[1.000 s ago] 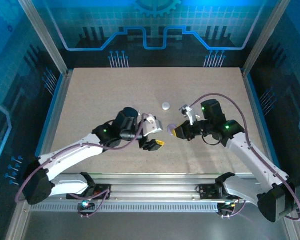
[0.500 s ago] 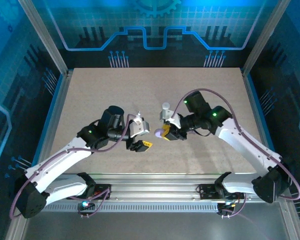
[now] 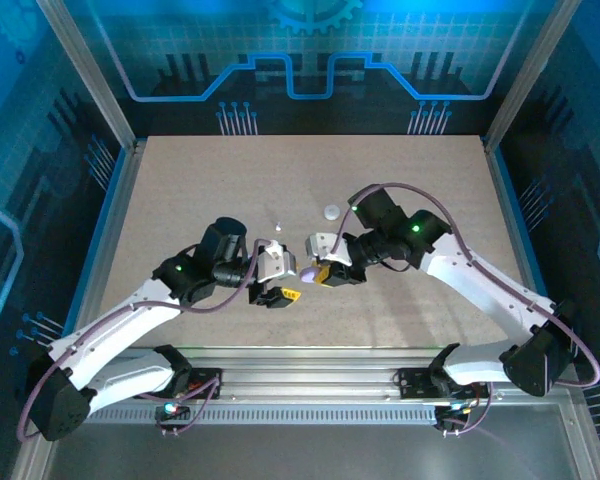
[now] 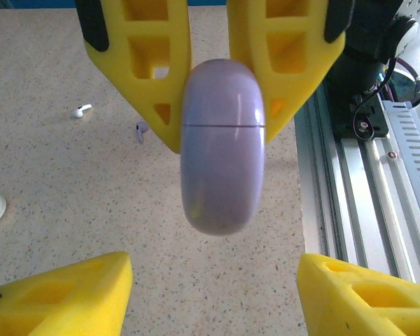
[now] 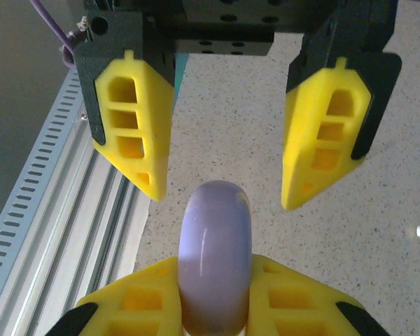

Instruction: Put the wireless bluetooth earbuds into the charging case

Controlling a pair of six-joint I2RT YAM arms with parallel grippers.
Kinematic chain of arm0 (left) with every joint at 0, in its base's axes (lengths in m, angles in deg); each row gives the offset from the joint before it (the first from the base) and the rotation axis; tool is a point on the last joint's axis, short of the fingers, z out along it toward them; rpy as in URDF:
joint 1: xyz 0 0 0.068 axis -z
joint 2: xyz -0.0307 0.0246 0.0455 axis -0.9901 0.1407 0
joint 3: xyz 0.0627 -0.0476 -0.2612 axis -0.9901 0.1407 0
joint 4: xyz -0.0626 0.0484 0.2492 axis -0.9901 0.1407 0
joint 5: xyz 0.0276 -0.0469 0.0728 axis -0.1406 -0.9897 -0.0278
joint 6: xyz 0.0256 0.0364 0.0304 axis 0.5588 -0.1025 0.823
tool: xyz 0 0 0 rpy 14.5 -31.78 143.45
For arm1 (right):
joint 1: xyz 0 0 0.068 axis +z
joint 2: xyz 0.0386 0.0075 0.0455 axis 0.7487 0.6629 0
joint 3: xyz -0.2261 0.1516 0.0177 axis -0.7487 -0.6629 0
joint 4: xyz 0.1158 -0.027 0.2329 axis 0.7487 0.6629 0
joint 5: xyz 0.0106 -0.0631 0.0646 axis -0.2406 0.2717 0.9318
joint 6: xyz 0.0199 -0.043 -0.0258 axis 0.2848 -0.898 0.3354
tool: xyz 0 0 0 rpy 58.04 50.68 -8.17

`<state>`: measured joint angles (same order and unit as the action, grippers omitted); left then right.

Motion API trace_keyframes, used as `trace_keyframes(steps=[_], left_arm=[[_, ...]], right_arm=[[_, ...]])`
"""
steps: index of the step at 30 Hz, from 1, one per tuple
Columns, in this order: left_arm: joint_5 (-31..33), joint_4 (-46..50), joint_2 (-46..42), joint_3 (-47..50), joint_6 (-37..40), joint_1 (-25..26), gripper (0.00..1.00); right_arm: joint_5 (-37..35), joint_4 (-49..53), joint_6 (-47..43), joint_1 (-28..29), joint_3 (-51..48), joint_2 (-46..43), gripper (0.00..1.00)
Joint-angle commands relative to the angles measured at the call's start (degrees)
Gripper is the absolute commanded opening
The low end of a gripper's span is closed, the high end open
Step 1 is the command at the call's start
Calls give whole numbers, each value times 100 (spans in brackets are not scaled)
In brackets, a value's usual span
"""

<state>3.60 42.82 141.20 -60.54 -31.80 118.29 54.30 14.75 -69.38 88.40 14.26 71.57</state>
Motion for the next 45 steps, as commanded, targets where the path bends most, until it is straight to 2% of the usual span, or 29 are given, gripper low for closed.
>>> trace_keyframes(steps=[1, 8, 21, 31, 45], left_arm=[[-224, -299, -104, 26, -6, 5, 64], [-215, -317, -83, 24, 80, 58, 63], [-259, -584, -147, 98, -60, 78, 44], [-272, -711, -144, 126, -163, 101, 43], [-318, -694, -119, 79, -200, 98, 24]], right_arm=[[126, 49, -89, 94, 147, 117, 14], [148, -120, 53, 122, 77, 168, 14], [278, -315, 156, 155, -18, 209, 14], [322, -474, 237, 158, -147, 132, 14], [340, -774, 406, 158, -408, -110, 16]])
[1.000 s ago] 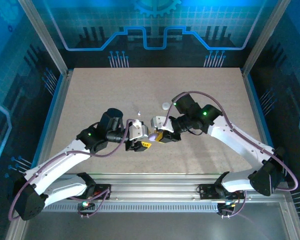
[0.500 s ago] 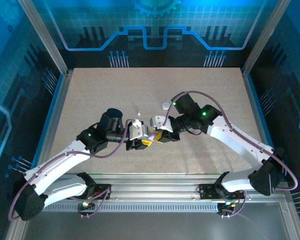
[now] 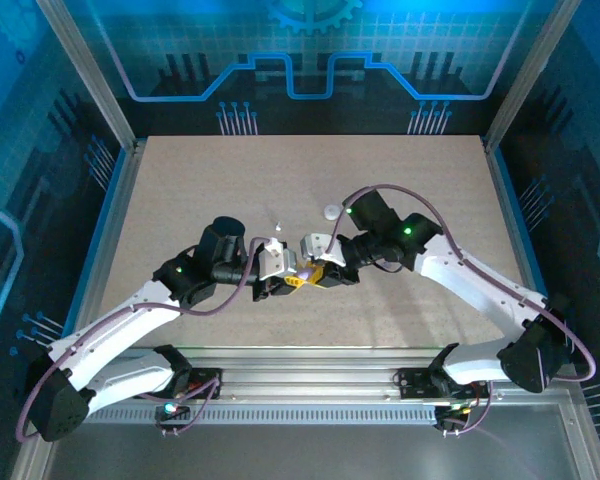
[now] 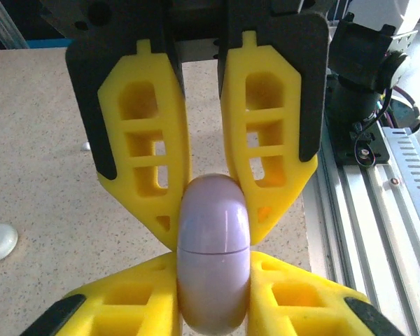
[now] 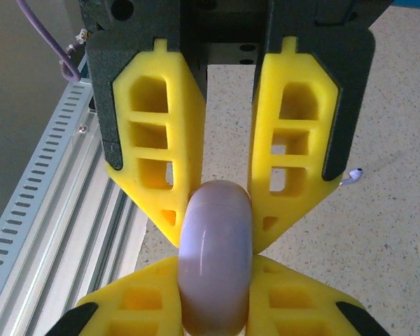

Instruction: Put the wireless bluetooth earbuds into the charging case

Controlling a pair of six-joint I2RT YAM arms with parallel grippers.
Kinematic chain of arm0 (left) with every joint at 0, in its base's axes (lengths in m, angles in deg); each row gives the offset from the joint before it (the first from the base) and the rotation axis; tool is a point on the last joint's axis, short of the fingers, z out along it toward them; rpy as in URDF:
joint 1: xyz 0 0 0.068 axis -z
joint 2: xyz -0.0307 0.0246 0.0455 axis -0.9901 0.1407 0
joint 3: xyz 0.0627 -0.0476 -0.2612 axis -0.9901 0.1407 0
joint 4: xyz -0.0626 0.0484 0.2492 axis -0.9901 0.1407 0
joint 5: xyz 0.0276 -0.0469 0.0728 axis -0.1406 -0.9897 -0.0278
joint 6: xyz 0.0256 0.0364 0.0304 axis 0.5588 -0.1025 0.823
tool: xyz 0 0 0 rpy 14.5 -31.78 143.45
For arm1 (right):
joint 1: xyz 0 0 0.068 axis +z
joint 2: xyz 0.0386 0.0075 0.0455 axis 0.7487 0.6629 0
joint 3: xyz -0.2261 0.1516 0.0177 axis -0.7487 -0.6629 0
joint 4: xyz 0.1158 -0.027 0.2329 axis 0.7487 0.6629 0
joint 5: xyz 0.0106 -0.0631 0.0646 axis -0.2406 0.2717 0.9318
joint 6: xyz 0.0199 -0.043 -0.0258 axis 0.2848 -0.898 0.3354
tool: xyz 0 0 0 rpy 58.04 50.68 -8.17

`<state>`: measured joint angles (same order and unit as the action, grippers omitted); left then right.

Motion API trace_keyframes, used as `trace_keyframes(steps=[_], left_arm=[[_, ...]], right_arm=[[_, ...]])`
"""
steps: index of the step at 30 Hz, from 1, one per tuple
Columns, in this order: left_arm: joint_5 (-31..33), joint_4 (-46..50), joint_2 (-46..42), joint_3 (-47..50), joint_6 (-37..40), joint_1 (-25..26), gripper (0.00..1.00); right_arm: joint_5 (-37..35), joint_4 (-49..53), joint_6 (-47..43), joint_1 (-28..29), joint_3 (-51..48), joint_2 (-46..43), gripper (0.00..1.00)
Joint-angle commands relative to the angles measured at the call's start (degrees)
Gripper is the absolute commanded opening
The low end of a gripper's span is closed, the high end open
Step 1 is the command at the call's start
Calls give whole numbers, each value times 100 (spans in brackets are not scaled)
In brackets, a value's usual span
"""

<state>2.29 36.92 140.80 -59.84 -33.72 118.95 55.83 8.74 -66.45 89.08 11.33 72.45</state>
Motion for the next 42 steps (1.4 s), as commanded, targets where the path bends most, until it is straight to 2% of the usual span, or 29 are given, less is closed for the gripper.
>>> trace_keyframes(steps=[1, 3, 5, 10, 15, 26, 34, 42], left_arm=[[-181, -104, -84, 8, -17, 35, 23], [-190, -113, -88, -6, -58, 39, 22], [-228, -167, -88, -4, -117, 38, 21], [-363, -402, -88, 56, -230, 41, 21], [-517, -568, -99, 96, -293, 41, 20], [-576, -823, -196, 186, -447, 45, 21], [-576, -878, -170, 197, -522, 40, 21], [-558, -895, -137, 192, -615, 44, 22]], right_arm=[[192, -217, 151, 87, -158, -239, 20], [207, -346, 305, 31, -296, -395, 32], [357, -554, 470, -66, -537, -610, 37], [890, -1449, 915, -338, -1315, -1196, 40], [1049, -1883, 1145, -439, -1599, -1363, 41], [1269, -1889, 1149, -511, -1488, -1189, 31], [1303, -1955, 1129, -485, -1433, -1148, 30], [961, -1604, 865, -327, -1216, -1142, 17]])
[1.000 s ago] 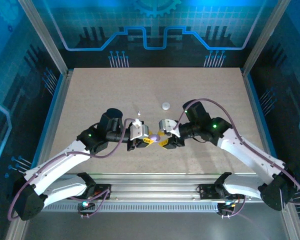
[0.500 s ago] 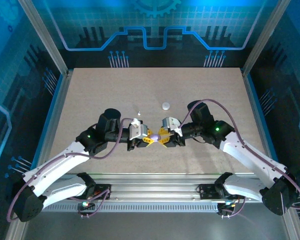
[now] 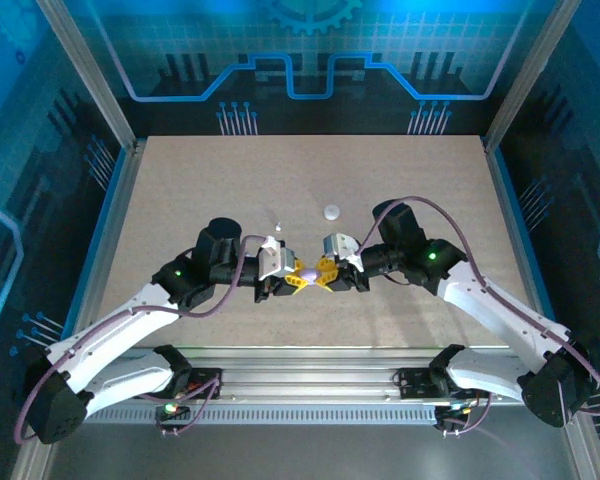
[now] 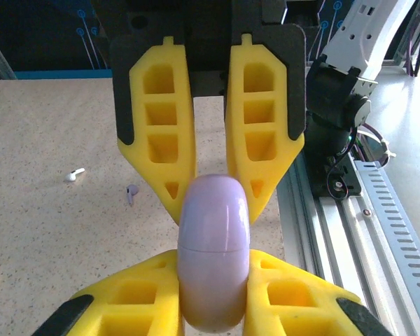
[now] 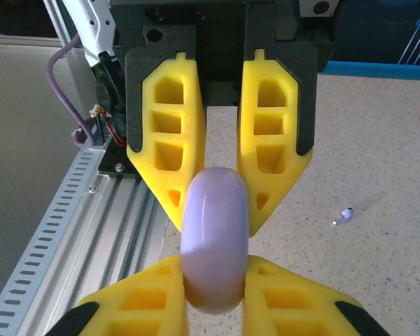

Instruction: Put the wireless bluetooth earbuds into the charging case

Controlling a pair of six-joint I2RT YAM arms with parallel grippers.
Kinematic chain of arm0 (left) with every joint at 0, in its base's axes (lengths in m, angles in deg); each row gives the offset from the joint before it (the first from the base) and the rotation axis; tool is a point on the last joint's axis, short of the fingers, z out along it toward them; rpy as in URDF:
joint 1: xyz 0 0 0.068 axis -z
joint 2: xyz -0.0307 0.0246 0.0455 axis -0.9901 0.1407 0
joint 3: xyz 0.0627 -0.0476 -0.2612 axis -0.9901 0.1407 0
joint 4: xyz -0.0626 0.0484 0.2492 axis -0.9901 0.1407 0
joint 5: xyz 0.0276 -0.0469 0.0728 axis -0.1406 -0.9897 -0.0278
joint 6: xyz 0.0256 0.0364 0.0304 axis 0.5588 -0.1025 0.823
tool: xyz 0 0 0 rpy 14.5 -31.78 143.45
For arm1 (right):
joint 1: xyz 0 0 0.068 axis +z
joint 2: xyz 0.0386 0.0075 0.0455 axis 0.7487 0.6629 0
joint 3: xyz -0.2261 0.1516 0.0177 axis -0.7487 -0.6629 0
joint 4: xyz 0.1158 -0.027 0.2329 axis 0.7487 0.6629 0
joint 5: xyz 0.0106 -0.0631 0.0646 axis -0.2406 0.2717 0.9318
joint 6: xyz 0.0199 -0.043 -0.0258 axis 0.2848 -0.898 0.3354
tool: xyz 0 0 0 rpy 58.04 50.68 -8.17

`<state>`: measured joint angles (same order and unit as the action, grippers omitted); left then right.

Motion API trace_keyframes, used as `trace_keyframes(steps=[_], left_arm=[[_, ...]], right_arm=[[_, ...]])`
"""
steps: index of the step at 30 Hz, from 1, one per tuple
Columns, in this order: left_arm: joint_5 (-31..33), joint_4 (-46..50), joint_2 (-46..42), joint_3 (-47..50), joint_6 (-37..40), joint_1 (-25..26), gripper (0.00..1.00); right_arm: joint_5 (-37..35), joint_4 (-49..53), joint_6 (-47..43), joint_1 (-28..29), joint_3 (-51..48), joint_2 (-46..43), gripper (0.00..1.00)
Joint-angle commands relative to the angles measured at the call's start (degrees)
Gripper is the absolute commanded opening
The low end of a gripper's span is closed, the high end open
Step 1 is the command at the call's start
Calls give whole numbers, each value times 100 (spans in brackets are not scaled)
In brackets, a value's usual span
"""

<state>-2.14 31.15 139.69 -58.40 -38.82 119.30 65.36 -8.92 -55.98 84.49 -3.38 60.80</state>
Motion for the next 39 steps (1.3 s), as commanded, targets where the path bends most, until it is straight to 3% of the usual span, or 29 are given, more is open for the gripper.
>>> trace_keyframes(steps=[1, 7, 14, 39], left_arm=[[-114, -318, -15, 41, -114, 4, 22], [-130, -163, 82, -39, -7, 5, 34], [-97, -38, 124, -56, 139, 11, 39], [-27, 130, 76, -29, 281, 25, 44]], right_arm=[[-50, 222, -235, 155, 282, 17, 17], [-387, 666, -509, 204, 476, -37, 16], [-673, 1026, -735, 257, 719, 13, 15], [-849, 1325, -1062, 398, 1162, 399, 13]])
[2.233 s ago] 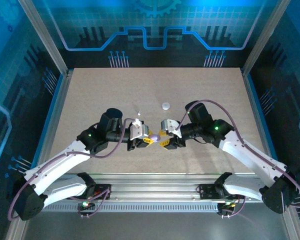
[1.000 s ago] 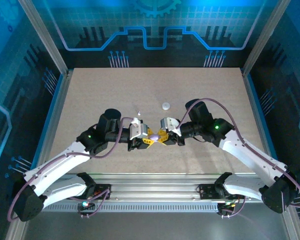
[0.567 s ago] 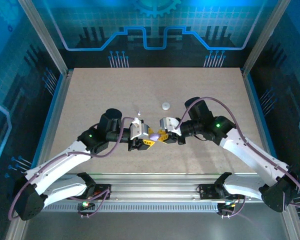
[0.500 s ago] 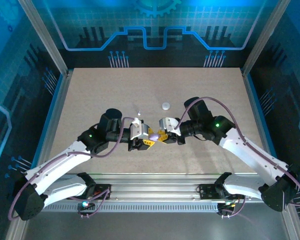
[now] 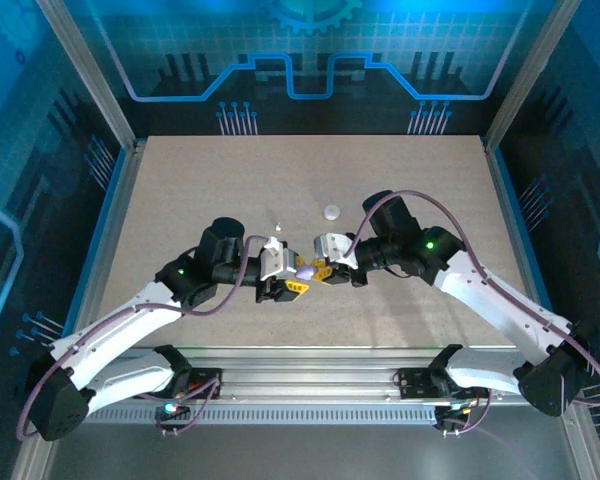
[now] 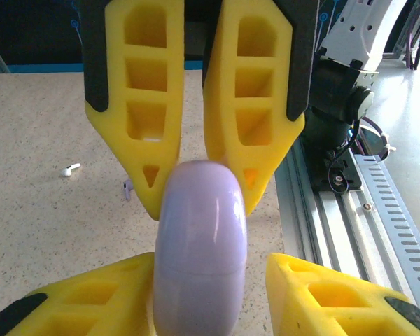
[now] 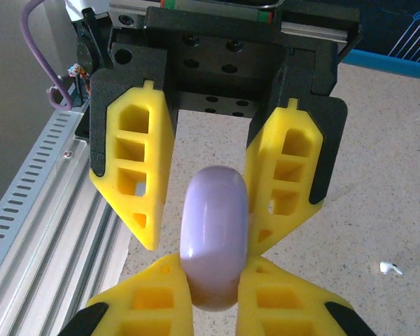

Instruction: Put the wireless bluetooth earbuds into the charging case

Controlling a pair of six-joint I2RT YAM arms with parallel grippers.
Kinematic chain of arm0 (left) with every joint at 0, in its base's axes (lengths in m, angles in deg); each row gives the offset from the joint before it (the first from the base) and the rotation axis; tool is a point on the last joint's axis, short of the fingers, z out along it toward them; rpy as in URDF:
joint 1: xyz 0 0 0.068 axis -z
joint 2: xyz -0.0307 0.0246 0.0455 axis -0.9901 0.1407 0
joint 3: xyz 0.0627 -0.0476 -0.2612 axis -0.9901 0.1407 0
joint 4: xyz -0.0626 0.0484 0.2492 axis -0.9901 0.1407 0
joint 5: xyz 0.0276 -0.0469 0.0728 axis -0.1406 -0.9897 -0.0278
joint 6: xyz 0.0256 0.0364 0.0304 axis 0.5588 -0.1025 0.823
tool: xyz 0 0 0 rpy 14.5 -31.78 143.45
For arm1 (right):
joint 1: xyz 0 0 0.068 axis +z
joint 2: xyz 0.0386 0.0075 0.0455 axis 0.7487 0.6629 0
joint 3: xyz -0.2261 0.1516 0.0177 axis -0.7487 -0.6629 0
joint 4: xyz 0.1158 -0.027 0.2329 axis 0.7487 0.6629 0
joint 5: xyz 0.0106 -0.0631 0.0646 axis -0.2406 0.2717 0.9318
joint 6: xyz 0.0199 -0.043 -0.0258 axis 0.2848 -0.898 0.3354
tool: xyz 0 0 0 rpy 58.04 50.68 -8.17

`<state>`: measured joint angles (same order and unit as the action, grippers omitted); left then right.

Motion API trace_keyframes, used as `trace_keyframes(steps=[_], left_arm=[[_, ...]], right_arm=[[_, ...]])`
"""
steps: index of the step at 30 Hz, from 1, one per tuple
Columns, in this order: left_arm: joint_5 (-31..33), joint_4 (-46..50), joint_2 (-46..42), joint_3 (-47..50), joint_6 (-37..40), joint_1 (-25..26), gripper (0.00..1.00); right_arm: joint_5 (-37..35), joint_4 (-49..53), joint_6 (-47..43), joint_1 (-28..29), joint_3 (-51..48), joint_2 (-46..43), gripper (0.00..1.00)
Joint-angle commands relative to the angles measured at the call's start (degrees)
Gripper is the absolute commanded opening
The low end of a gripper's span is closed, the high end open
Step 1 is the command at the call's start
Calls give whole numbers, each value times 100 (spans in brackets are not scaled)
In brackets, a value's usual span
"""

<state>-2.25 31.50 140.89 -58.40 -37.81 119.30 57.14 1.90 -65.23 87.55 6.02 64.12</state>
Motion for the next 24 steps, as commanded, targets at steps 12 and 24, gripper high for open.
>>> trace_keyframes(steps=[12, 24], left_arm=[[238, -16, -150, 36, 189, 25, 43], [168, -63, -106, 58, 154, 39, 39]], right_arm=[[-147, 670, -238, 107, 402, 142, 13], [-110, 549, -143, 166, 413, 204, 13]])
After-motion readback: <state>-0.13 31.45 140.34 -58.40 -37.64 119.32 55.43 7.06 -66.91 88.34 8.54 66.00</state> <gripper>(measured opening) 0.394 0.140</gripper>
